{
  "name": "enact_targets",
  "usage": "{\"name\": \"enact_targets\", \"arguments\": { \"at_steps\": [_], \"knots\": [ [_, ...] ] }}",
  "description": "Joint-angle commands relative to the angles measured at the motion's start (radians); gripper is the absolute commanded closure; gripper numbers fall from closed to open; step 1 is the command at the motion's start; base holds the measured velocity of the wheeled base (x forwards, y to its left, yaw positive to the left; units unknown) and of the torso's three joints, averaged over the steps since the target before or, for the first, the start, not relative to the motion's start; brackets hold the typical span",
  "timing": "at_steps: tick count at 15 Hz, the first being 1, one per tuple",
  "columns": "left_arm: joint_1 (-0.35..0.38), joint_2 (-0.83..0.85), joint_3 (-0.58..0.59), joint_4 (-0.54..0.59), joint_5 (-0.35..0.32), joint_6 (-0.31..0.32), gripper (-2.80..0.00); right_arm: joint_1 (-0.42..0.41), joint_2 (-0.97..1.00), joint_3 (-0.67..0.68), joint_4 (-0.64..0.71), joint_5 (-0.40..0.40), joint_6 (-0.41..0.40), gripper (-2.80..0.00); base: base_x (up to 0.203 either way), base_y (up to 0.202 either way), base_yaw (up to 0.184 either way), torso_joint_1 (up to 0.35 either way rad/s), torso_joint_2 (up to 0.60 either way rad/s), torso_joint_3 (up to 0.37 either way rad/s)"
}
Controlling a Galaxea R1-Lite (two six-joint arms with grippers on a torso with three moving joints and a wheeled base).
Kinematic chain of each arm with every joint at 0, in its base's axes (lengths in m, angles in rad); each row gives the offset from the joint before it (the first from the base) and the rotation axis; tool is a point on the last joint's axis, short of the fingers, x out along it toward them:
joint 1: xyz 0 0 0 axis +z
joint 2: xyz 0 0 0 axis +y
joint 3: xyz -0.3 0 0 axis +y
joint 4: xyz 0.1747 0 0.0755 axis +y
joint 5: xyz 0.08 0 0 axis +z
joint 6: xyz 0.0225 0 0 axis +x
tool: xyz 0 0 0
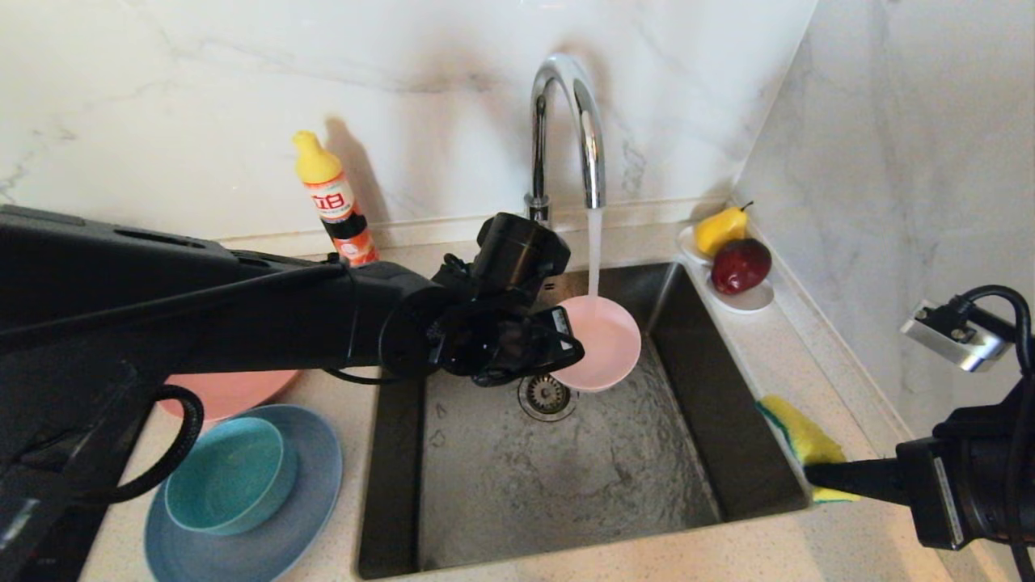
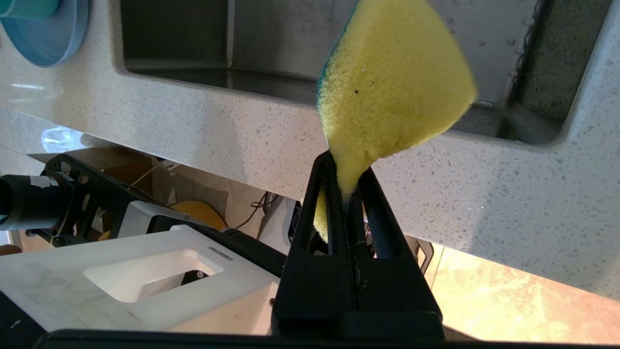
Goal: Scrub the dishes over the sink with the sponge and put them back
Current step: Wash the bowl
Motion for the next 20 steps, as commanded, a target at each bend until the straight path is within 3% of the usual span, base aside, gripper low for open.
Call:
{"name": "enact_targets", "arguments": {
  "at_steps": [1,8,12,16,20],
  "knots": [
    [-0.002,0.026,-0.014,0.001,0.001,-0.004,0.0,0.001,0.005,0.0,0.002,0.001,0.001,0.0,0.0,0.0,0.0,0.0,0.0,0.0],
    [-0.003,0.049,-0.068,0.008,0.003,-0.018,0.0,0.001,0.012,0.0,0.002,0.009,0.002,0.0,0.0,0.0,0.0,0.0,0.0,0.0],
    [0.001,0.011,-0.018,0.03,0.034,-0.009,0.0,-0.01,0.013,0.001,0.002,0.021,0.001,0.0,0.0,0.0,0.0,0.0,0.0,0.0],
    [0.026,-0.105,0.169,-0.018,0.288,0.122,0.0,-0.01,0.033,-0.01,0.001,0.021,0.001,0.0,0.0,0.0,0.0,0.0,0.0,0.0],
    [0.068,-0.247,0.322,-0.185,0.377,0.302,0.0,-0.01,0.038,0.0,0.0,0.022,0.001,0.0,0.0,0.0,0.0,0.0,0.0,0.0]
  ]
}}
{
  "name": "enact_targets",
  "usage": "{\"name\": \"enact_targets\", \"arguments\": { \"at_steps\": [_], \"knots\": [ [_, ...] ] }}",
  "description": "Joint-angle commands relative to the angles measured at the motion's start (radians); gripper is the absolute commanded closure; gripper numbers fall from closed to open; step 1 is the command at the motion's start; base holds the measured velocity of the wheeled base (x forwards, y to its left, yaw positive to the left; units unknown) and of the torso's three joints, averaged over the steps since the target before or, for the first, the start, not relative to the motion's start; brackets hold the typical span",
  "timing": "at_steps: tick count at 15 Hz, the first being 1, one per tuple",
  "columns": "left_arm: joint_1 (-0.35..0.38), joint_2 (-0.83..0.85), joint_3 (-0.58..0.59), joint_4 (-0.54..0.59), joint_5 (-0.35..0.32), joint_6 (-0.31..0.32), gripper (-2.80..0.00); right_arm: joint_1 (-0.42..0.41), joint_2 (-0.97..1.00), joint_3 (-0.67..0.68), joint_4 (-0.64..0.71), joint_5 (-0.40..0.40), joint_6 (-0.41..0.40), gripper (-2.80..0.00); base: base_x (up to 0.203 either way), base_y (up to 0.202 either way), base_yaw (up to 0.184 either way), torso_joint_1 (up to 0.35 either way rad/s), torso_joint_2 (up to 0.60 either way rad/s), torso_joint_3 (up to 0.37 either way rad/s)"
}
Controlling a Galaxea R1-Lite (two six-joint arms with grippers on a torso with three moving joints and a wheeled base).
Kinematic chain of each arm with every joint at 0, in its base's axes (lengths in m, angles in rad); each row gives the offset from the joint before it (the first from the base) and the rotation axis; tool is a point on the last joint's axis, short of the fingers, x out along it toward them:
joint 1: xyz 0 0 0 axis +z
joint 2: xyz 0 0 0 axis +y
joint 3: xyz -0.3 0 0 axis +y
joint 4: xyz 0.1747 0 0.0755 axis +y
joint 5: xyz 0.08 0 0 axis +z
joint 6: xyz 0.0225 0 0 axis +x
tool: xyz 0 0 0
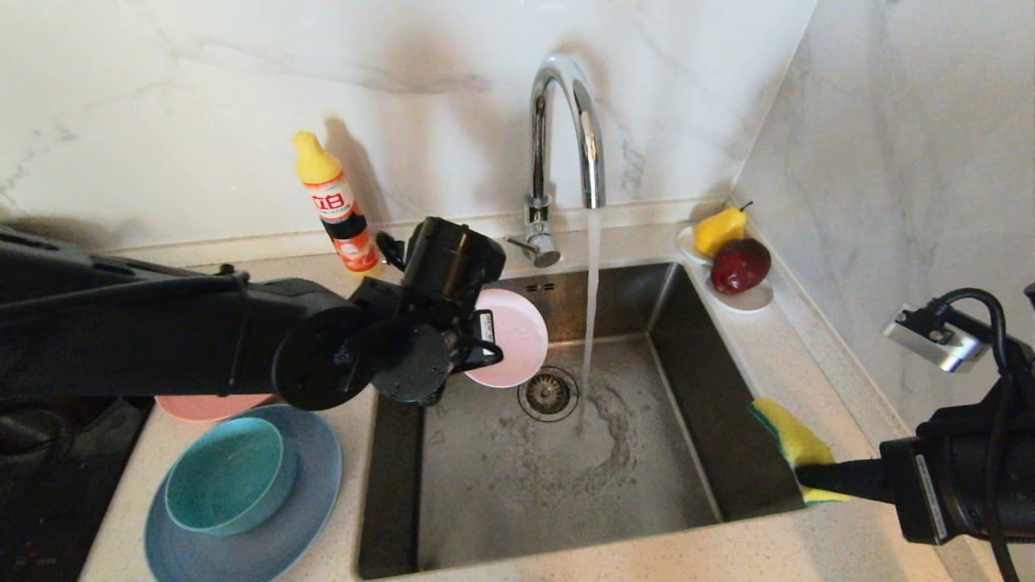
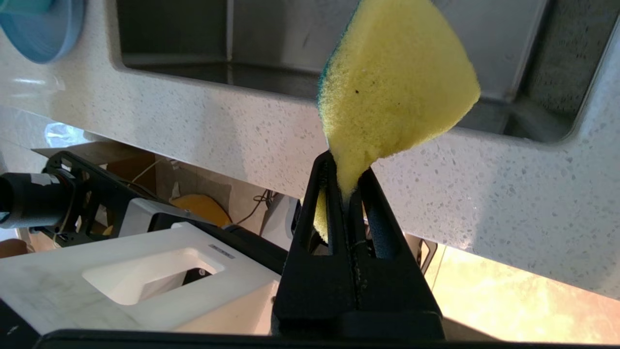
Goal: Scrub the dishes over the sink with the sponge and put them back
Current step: Wash the bowl
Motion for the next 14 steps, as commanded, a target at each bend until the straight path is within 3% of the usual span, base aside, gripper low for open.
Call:
{"name": "enact_targets", "arguments": {
  "at_steps": [1,5,7,11,14],
  "knots": [
    [0.015,-0.093,0.079,-0.12,0.024,0.071,0.0,0.0,0.008,0.009,-0.006,0.002,0.003,0.0,0.0,0.0,0.0,0.0,0.0,0.0],
    [0.04,-0.191,0.264,-0.484,0.019,0.2,0.0,0.0,0.021,0.041,-0.068,0.015,0.002,0.0,0.0,0.0,0.0,0.0,0.0,0.0],
    [0.068,-0.226,0.349,-0.582,-0.067,0.203,0.0,0.0,0.024,0.039,-0.069,0.016,0.002,0.0,0.0,0.0,0.0,0.0,0.0,0.0],
    [0.112,-0.327,0.513,-0.897,-0.294,0.227,0.0,0.0,0.028,0.04,-0.071,0.016,0.002,0.0,0.0,0.0,0.0,0.0,0.0,0.0],
    [0.115,-0.387,0.561,-0.999,-0.374,0.262,0.0,0.0,0.026,0.04,-0.071,0.027,0.002,0.0,0.0,0.0,0.0,0.0,0.0,0.0]
  ]
}}
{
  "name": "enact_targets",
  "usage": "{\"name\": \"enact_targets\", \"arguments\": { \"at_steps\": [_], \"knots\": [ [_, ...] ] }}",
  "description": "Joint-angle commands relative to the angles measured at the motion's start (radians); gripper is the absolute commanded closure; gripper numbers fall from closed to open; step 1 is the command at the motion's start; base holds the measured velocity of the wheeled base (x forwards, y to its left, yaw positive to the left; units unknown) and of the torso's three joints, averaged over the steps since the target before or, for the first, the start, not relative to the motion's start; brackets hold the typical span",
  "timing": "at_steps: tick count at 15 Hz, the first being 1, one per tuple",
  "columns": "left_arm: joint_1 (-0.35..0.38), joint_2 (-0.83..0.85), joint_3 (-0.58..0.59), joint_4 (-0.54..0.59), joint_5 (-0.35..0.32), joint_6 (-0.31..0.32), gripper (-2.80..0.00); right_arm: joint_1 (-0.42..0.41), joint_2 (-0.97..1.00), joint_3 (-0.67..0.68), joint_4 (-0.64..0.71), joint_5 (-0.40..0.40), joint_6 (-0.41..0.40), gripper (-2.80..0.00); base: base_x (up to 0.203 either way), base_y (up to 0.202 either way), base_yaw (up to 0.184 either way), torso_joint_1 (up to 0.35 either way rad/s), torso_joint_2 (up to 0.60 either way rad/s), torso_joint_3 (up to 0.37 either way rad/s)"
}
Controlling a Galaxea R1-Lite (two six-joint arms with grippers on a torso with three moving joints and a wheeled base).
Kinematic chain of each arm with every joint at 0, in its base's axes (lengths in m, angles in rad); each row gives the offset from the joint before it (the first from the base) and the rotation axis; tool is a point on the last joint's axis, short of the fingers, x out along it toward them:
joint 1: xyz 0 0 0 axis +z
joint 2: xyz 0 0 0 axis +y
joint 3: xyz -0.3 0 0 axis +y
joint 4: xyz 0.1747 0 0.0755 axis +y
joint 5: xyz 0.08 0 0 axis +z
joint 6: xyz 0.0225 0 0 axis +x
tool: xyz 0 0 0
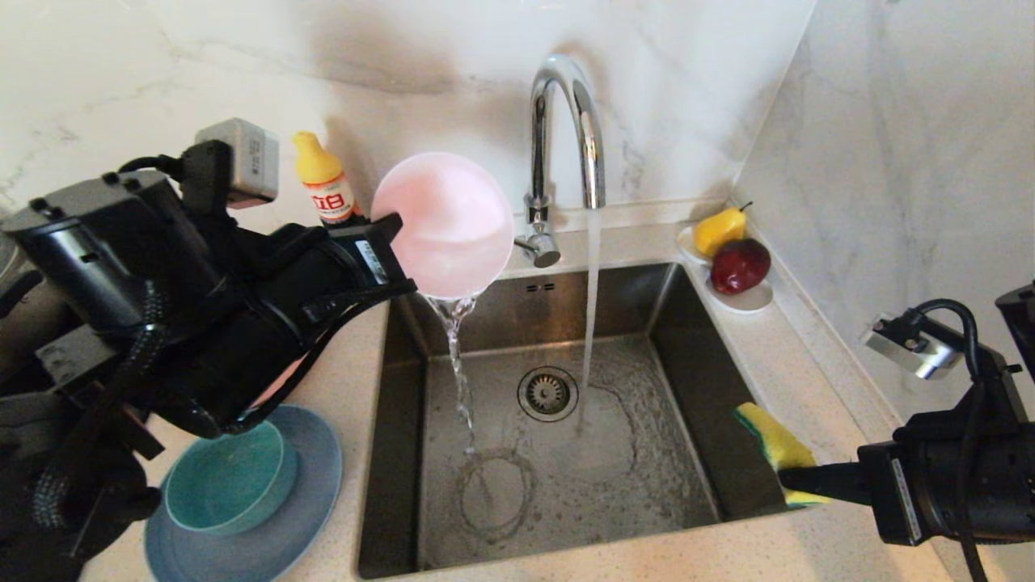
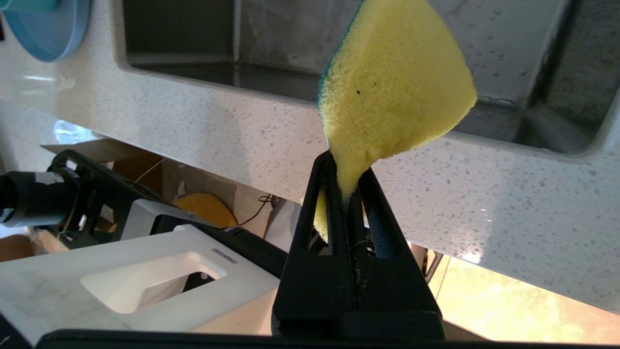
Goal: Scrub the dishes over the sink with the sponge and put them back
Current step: Wash the bowl
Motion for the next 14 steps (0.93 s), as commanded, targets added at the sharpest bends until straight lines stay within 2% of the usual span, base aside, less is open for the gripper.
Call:
{"name": "enact_targets", "arguments": {
  "at_steps": [1,5,9,14],
  "knots": [
    [0.002,-0.053,0.028,-0.039,-0.014,0.0,0.0,0.0,0.002,0.0,0.002,0.007,0.002,0.0,0.0,0.0,0.0,0.0,0.0,0.0],
    [0.003,-0.121,0.077,-0.123,-0.096,-0.001,0.0,0.0,0.016,-0.003,0.002,0.007,0.002,0.0,0.0,0.0,0.0,0.0,0.0,0.0],
    [0.003,-0.178,0.082,-0.15,-0.151,-0.004,0.0,0.0,0.015,-0.008,0.002,0.007,0.002,0.0,0.0,0.0,0.0,0.0,0.0,0.0],
    [0.005,-0.174,0.119,-0.137,-0.154,-0.007,0.0,0.0,0.006,-0.006,0.002,0.02,0.002,0.0,0.0,0.0,0.0,0.0,0.0,0.0]
  ]
}}
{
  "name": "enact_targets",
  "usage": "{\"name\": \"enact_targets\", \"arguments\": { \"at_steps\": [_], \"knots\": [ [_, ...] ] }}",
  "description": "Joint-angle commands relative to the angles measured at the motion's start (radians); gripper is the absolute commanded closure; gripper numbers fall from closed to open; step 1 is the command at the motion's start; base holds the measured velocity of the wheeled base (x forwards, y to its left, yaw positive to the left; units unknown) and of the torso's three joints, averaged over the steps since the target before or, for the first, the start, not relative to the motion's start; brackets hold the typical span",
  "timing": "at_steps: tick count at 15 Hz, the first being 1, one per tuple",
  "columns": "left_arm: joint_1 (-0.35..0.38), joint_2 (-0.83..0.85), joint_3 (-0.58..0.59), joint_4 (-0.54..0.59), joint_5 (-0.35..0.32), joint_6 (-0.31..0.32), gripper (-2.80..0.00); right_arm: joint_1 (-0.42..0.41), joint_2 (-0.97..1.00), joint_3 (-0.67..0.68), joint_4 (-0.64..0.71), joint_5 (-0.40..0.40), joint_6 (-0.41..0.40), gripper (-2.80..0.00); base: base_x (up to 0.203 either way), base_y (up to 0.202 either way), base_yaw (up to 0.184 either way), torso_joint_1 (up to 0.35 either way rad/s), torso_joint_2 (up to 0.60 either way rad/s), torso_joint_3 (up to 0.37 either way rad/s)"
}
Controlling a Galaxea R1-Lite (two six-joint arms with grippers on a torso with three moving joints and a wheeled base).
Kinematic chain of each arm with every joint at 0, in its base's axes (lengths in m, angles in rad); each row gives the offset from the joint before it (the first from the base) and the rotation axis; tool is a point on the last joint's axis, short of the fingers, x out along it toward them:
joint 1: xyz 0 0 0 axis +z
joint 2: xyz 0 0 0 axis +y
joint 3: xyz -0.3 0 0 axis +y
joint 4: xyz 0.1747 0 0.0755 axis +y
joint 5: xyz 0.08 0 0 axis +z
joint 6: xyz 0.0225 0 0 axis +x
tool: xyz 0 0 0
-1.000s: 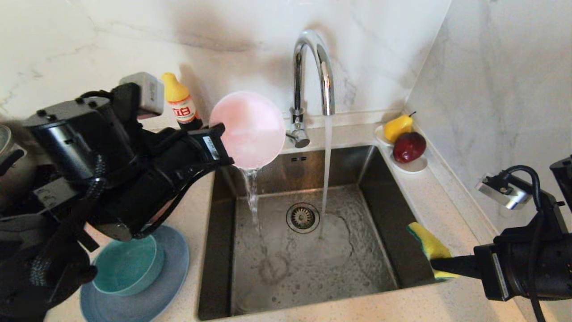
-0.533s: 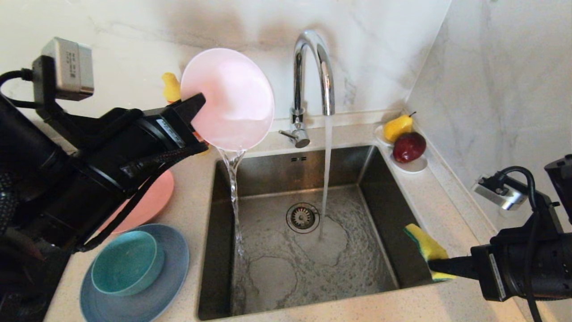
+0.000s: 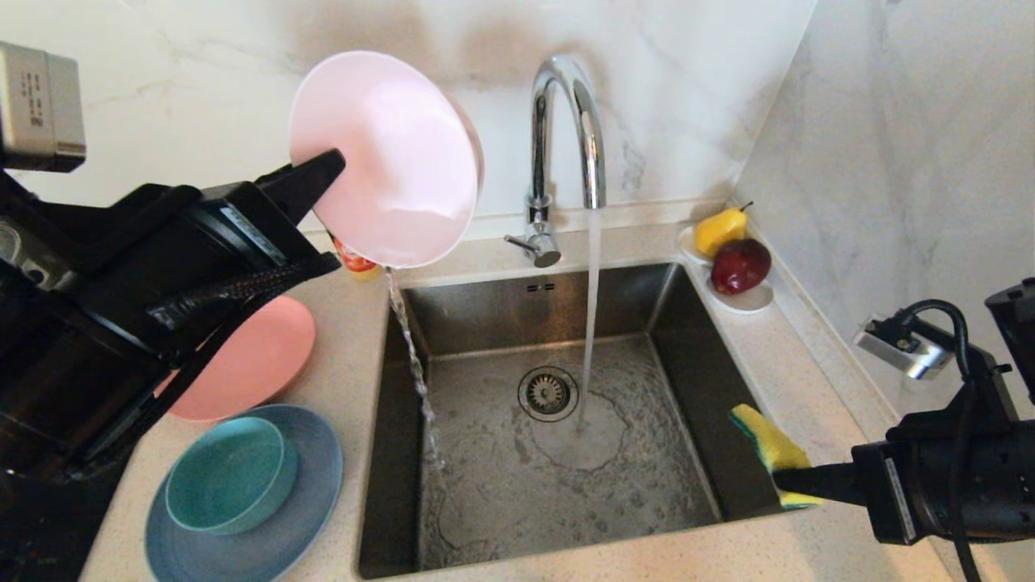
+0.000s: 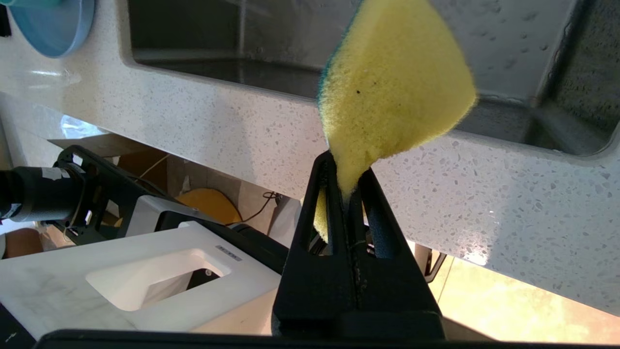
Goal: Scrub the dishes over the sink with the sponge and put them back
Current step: Wash the bowl
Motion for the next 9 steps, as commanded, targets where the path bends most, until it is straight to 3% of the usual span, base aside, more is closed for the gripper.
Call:
{"name": "enact_targets", "arguments": {
  "at_steps": [1,3,7,9],
  "knots": [
    [0.0,0.009,0.009,0.022,0.001,-0.001,0.0,0.001,-0.011,-0.002,0.002,0.003,0.002,0.0,0.0,0.0,0.0,0.0,0.0,0.0],
    [0.006,0.014,0.002,0.19,0.002,0.0,0.0,0.002,-0.022,-0.003,0.003,0.029,0.004,0.0,0.0,0.0,0.0,0.0,0.0,0.0],
    [0.046,0.004,-0.139,0.732,-0.013,-0.029,0.0,0.017,-0.037,-0.025,0.01,0.083,0.005,0.0,0.0,0.0,0.0,0.0,0.0,0.0],
    [0.05,0.0,-0.186,0.931,-0.028,-0.043,0.0,0.032,-0.03,-0.052,0.011,0.113,0.005,0.0,0.0,0.0,0.0,0.0,0.0,0.0]
  ]
}}
